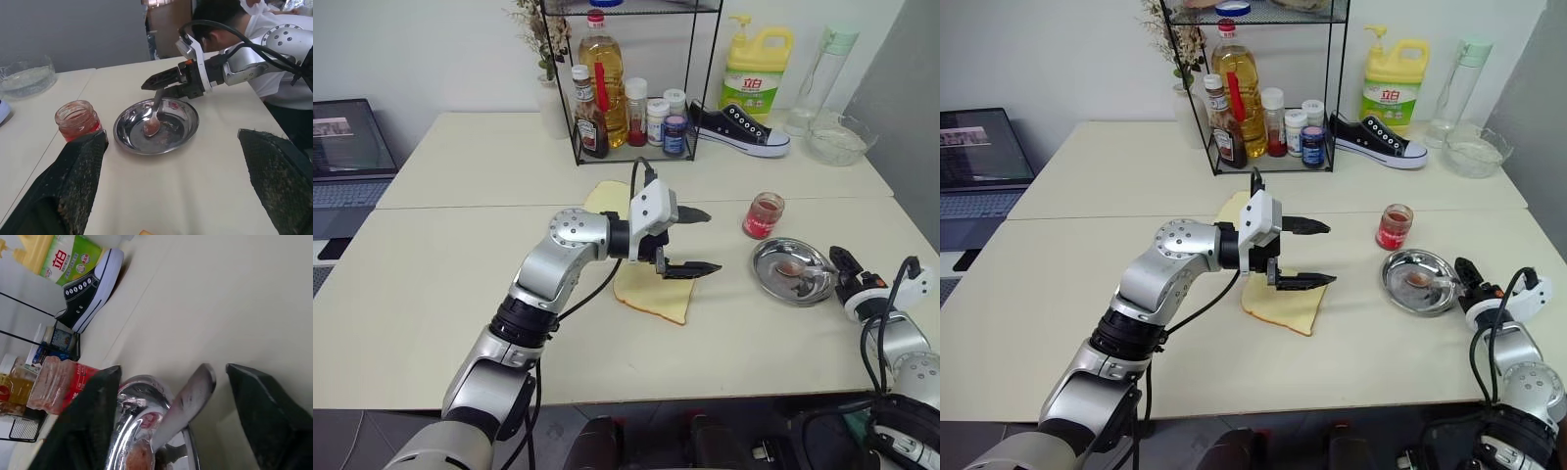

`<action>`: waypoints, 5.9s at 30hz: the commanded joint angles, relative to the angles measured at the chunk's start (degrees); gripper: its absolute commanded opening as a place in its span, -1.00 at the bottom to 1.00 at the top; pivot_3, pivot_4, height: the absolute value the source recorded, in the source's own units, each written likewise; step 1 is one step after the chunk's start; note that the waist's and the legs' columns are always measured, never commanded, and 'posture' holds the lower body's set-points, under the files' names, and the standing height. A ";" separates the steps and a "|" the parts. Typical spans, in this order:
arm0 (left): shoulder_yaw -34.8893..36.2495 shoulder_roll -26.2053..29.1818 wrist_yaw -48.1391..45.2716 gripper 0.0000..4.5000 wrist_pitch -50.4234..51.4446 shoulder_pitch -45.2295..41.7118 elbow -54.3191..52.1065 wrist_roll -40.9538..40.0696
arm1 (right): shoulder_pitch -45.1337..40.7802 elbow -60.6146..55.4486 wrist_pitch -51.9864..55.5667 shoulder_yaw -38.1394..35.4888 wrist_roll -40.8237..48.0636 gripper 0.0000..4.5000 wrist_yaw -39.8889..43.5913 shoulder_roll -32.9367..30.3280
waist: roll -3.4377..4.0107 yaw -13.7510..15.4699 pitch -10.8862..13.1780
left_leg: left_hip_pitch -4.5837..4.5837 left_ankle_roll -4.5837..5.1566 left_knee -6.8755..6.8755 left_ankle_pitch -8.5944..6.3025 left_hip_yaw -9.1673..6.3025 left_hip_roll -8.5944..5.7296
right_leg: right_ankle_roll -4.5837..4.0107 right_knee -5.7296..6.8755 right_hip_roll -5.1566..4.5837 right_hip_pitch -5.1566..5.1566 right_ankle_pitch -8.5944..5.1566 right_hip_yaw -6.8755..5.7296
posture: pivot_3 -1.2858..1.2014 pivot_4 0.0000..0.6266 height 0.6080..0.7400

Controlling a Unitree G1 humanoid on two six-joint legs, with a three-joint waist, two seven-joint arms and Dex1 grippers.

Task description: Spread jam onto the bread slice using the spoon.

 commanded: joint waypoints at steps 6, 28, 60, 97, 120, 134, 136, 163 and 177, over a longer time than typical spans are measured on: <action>1.23 -0.48 1.00 1.00 -1.16 -1.80 0.16 0.49 | 0.58 -2.51 -0.98 -1.21 1.95 -0.92 -0.38 -0.28 | 0.00 0.04 0.00 | 0.00 0.00 0.01 0.00 -0.02 0.00 | 0.00 -0.01 0.00 0.03 0.00 -0.02 | 0.03 -0.52 1.00; 4.76 -3.39 8.57 1.00 -5.50 -7.41 11.83 4.05 | -11.20 -15.58 3.98 10.86 -3.22 -0.99 -0.40 -20.34 | 0.17 -0.16 0.06 | -0.03 0.00 0.00 0.00 0.00 0.06 | 0.00 -0.03 0.10 -0.02 0.00 -0.02 | 0.03 -0.52 1.00; 5.98 -4.43 13.03 1.00 -3.01 -4.70 6.84 4.03 | -30.20 9.83 -13.33 34.65 -40.42 -0.99 20.22 -15.80 | 0.14 -0.11 0.08 | -0.26 -0.01 0.06 0.01 0.11 0.00 | 0.01 0.02 -0.08 -0.33 0.01 0.03 | 0.03 -0.52 1.00; 6.33 -5.11 11.39 1.00 -4.44 -6.06 9.07 3.63 | -34.47 12.42 5.08 5.27 -17.16 -0.99 3.18 -6.43 | 0.15 -0.15 0.07 | -0.26 -0.01 0.04 0.02 0.14 0.00 | 0.01 0.05 -0.23 -0.33 0.01 0.05 | 0.03 -0.52 1.00; 10.78 -0.51 7.28 1.00 -2.49 -4.08 7.81 -0.32 | -34.40 -2.68 9.65 -2.48 6.56 -0.99 -12.22 -1.49 | 0.17 -0.38 0.07 | -0.26 0.00 0.01 0.01 0.15 0.05 | 0.00 0.06 -0.21 -0.37 0.01 0.07 | 0.03 -0.52 1.00; 20.81 16.20 7.45 1.00 11.97 24.99 -18.78 -9.39 | -24.19 -21.12 15.18 16.92 18.66 -0.99 -21.95 10.12 | 0.30 -0.55 0.07 | -0.32 -0.01 -0.05 0.01 0.09 0.15 | -0.02 0.10 -0.23 -0.54 0.01 0.08 | 0.03 -0.52 1.00; 22.09 16.65 9.21 1.00 13.76 29.91 -23.41 -10.66 | -21.79 -21.91 16.10 21.22 17.11 -0.99 -20.92 10.72 | 0.30 -0.32 0.06 | -0.31 0.00 -0.03 0.01 0.10 0.09 | -0.02 0.09 -0.29 -0.50 0.01 0.07 | 0.03 -0.52 1.00; 22.78 18.09 14.94 1.00 13.75 43.45 -31.73 -11.28 | -13.75 -25.02 7.36 52.64 -23.62 -0.99 4.20 4.02 | 0.27 -0.15 0.06 | -0.18 0.00 -0.04 0.00 0.02 0.09 | -0.02 0.05 -0.25 -0.37 0.01 0.00 | 0.03 -0.52 1.00; 19.54 17.33 13.49 1.00 12.66 37.88 -27.60 -10.96 | -14.07 -25.92 7.99 47.65 -27.82 -0.99 6.73 0.78 | 0.24 0.01 0.06 | -0.16 -0.01 -0.04 0.00 -0.02 0.05 | -0.02 0.04 -0.26 -0.31 0.01 -0.04 | 0.03 -0.52 1.00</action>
